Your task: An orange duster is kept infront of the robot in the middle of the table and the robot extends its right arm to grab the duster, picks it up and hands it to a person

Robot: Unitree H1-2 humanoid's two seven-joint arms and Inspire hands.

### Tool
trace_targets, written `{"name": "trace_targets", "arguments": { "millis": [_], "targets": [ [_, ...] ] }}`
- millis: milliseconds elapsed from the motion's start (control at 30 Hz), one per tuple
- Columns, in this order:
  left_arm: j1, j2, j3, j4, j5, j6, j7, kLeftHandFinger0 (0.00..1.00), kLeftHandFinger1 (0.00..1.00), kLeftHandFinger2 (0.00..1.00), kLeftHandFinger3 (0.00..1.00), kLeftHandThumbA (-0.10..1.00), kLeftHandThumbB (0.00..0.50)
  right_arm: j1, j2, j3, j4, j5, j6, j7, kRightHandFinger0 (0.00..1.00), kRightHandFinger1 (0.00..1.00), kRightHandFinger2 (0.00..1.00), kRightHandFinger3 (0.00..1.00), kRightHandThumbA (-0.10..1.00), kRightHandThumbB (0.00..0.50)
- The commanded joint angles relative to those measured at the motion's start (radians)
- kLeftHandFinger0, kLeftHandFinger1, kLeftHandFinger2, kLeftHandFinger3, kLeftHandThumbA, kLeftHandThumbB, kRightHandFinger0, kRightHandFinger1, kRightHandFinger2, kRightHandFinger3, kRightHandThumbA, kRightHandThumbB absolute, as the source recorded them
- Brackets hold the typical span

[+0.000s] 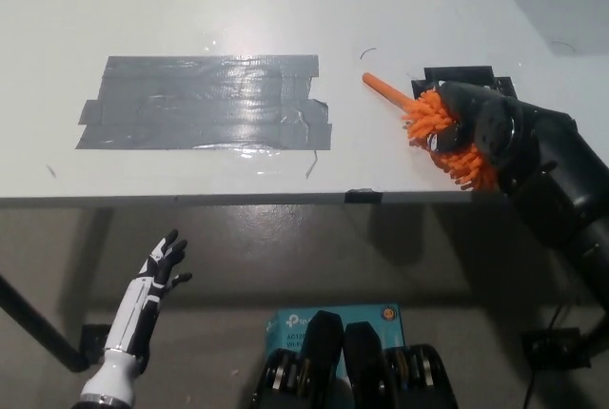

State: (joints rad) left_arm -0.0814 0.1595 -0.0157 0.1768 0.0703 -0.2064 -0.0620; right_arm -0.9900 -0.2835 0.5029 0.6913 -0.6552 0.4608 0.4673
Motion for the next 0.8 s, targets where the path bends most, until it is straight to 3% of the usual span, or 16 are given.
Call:
{"name": "trace_targets", "arguments": {
  "millis": [0,33,67,133,167,233,267,300,333,367,400,433,467,500,567,767],
  "targets": [
    [-0.013,0.009,0.005,-0.023,-0.014,-0.032,-0.009,0.87,1.0,1.0,1.0,1.0,0.142,-0.013,-0.006,-0.02,-0.027,-0.015,0.009,0.042,0.18,0.46,0.5,1.0,-0.1,0.115],
    [-0.015,0.009,0.005,-0.022,-0.013,-0.032,-0.009,0.86,1.0,1.0,1.0,1.0,0.14,-0.014,-0.007,-0.016,-0.024,-0.019,0.009,0.041,0.23,0.53,0.58,1.0,-0.1,0.105],
    [-0.018,0.009,0.005,-0.021,-0.014,-0.03,-0.009,0.86,0.99,1.0,1.0,1.0,0.138,-0.013,-0.007,-0.015,-0.018,-0.019,0.009,0.031,0.27,0.56,0.57,1.0,-0.1,0.113],
    [-0.018,0.009,0.006,-0.023,-0.014,-0.028,-0.008,0.85,0.98,1.0,1.0,1.0,0.13,-0.003,-0.003,-0.04,-0.017,0.002,0.009,0.004,0.16,0.45,0.47,1.0,-0.1,0.132],
    [-0.019,0.009,0.007,-0.023,-0.017,-0.025,-0.009,0.85,0.98,1.0,1.0,1.0,0.129,0.009,-0.002,-0.062,-0.025,0.027,0.009,-0.032,0.09,0.46,0.45,1.0,-0.1,0.147],
    [-0.019,0.007,0.009,-0.025,-0.024,-0.016,-0.011,0.85,0.97,1.0,1.0,1.0,0.126,0.037,0.013,-0.137,-0.028,0.069,-0.019,-0.132,0.08,0.47,0.4,0.96,-0.1,0.169],
    [-0.021,0.007,0.009,-0.026,-0.023,-0.015,-0.011,0.85,0.97,1.0,1.0,1.0,0.125,0.04,0.016,-0.154,-0.029,0.076,-0.025,-0.147,0.08,0.49,0.42,0.89,-0.1,0.17],
    [-0.022,0.008,0.009,-0.027,-0.021,-0.017,-0.011,0.84,0.96,1.0,1.0,1.0,0.111,0.054,0.031,-0.224,-0.019,0.123,-0.064,-0.212,0.09,0.53,0.41,0.43,-0.1,0.191],
    [-0.023,0.009,0.01,-0.026,-0.021,-0.019,-0.011,0.84,0.96,1.0,1.0,1.0,0.115,0.065,0.05,-0.306,-0.005,0.18,-0.096,-0.266,0.16,0.62,0.5,0.34,-0.1,0.19],
    [-0.025,0.009,0.011,-0.025,-0.023,-0.019,-0.011,0.84,0.95,1.0,1.0,1.0,0.115,0.069,0.062,-0.36,0.002,0.225,-0.117,-0.285,0.17,0.67,0.59,0.34,-0.1,0.177],
    [-0.028,0.01,0.013,-0.025,-0.024,-0.018,-0.011,0.83,0.95,1.0,1.0,1.0,0.113,0.075,0.082,-0.461,0.003,0.309,-0.15,-0.306,0.23,0.74,0.8,0.5,-0.1,0.169],
    [-0.028,0.01,0.013,-0.024,-0.024,-0.019,-0.011,0.83,0.95,1.0,1.0,1.0,0.112,0.076,0.093,-0.51,-0.003,0.343,-0.149,-0.308,0.24,0.74,0.87,0.62,-0.1,0.189],
    [-0.028,0.01,0.013,-0.022,-0.024,-0.02,-0.01,0.83,0.95,1.0,1.0,1.0,0.111,0.076,0.109,-0.573,-0.015,0.388,-0.136,-0.311,0.15,0.66,0.86,0.69,-0.1,0.192],
    [-0.027,0.009,0.013,-0.023,-0.025,-0.017,-0.01,0.83,0.94,1.0,1.0,1.0,0.105,0.077,0.122,-0.631,-0.033,0.428,-0.127,-0.311,0.07,0.61,0.95,0.84,-0.1,0.189],
    [-0.025,0.008,0.015,-0.023,-0.026,-0.015,-0.009,0.83,0.93,0.99,1.0,1.0,0.109,0.08,0.144,-0.717,-0.07,0.494,-0.118,-0.292,0.02,0.57,0.93,0.98,-0.1,0.19],
    [-0.022,0.008,0.012,-0.014,-0.02,-0.026,-0.007,0.82,0.9,0.98,1.0,1.0,0.121,0.058,0.209,-0.975,-0.104,0.766,-0.005,-0.155,0.0,0.48,0.82,1.0,-0.1,0.147]
  ]
}}
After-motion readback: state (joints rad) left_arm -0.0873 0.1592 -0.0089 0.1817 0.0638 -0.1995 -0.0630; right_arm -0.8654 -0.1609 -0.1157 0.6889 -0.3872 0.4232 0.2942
